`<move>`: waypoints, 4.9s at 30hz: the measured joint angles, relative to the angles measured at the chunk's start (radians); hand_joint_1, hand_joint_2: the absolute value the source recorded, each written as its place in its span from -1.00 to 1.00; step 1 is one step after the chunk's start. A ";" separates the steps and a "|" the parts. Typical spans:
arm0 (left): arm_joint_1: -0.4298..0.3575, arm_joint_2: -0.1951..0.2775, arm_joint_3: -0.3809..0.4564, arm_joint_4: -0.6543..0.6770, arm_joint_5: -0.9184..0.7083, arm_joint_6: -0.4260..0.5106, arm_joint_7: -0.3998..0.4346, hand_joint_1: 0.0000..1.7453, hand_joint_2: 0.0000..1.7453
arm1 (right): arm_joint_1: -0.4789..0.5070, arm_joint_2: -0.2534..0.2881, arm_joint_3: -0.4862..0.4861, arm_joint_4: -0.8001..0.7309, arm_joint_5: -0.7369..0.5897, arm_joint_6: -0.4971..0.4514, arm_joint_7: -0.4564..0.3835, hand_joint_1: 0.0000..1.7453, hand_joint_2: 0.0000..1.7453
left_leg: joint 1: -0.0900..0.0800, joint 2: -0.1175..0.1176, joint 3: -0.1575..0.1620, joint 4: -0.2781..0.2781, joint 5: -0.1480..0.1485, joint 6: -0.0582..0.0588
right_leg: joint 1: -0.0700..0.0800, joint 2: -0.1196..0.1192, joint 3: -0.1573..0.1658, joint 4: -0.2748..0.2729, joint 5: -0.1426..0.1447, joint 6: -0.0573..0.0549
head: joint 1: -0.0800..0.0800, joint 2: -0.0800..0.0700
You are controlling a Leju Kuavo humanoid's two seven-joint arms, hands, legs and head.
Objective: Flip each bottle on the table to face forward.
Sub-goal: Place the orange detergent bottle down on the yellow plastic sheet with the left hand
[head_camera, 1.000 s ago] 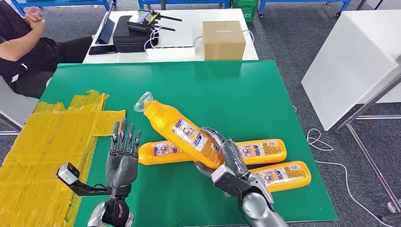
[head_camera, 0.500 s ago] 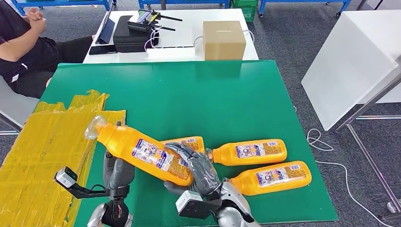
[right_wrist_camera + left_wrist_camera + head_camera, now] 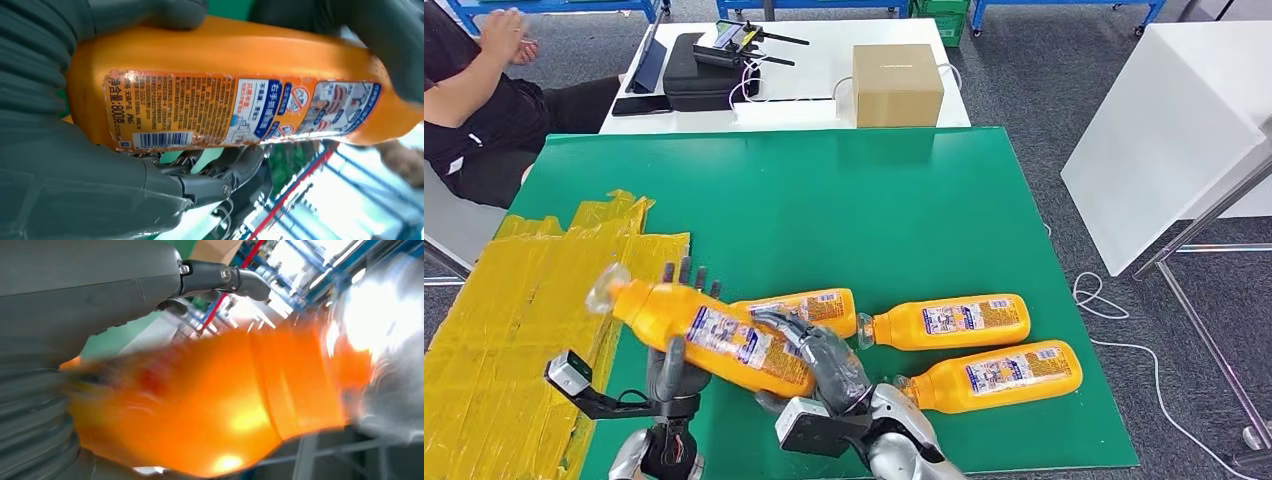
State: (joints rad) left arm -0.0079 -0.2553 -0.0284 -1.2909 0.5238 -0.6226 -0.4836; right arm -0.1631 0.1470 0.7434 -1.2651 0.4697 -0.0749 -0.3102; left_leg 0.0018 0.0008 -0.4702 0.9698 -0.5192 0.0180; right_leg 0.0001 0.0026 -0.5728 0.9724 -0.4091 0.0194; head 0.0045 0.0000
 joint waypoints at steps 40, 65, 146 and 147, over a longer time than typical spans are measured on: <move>-0.014 0.062 -0.058 0.021 -0.172 -0.016 -0.130 1.00 1.00 | -0.068 0.054 0.012 0.137 -0.004 0.034 -0.009 0.16 1.00 | 0.000 0.000 0.000 0.000 0.000 0.000 | 0.000 0.000 0.000 0.000 0.000 0.000 | 0.000 0.000; -0.015 0.115 0.016 0.000 -0.350 0.137 -0.174 1.00 1.00 | -0.070 0.044 -0.023 0.139 0.068 -0.051 0.052 -1.00 1.00 | 0.000 0.000 0.000 0.000 0.000 0.000 | 0.000 0.000 0.000 0.000 0.000 0.000 | 0.000 0.000; -0.509 0.588 -0.030 0.737 -1.613 0.789 0.028 -1.00 -1.00 | -0.461 0.151 0.146 0.716 0.200 0.107 0.302 -1.00 1.00 | 0.002 0.000 0.005 0.000 0.006 -0.009 | 0.002 0.002 0.000 0.007 0.003 -0.004 | 0.000 0.000; -0.510 0.589 -0.030 0.739 -1.593 0.783 0.012 -1.00 -1.00 | -0.468 0.152 0.157 0.723 0.207 0.118 0.312 -1.00 1.00 | 0.002 0.001 0.005 0.000 0.007 -0.009 | 0.002 0.001 0.001 0.007 0.003 -0.004 | 0.000 0.000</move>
State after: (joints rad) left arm -0.5178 0.3332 -0.0586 -0.5519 -1.0693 0.1602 -0.4714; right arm -0.6312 0.2985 0.9006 -0.5421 0.6770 0.0427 0.0014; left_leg 0.0039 0.0013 -0.4652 0.9697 -0.5126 0.0087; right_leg 0.0026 0.0041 -0.5722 0.9797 -0.4066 0.0153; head 0.0049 0.0000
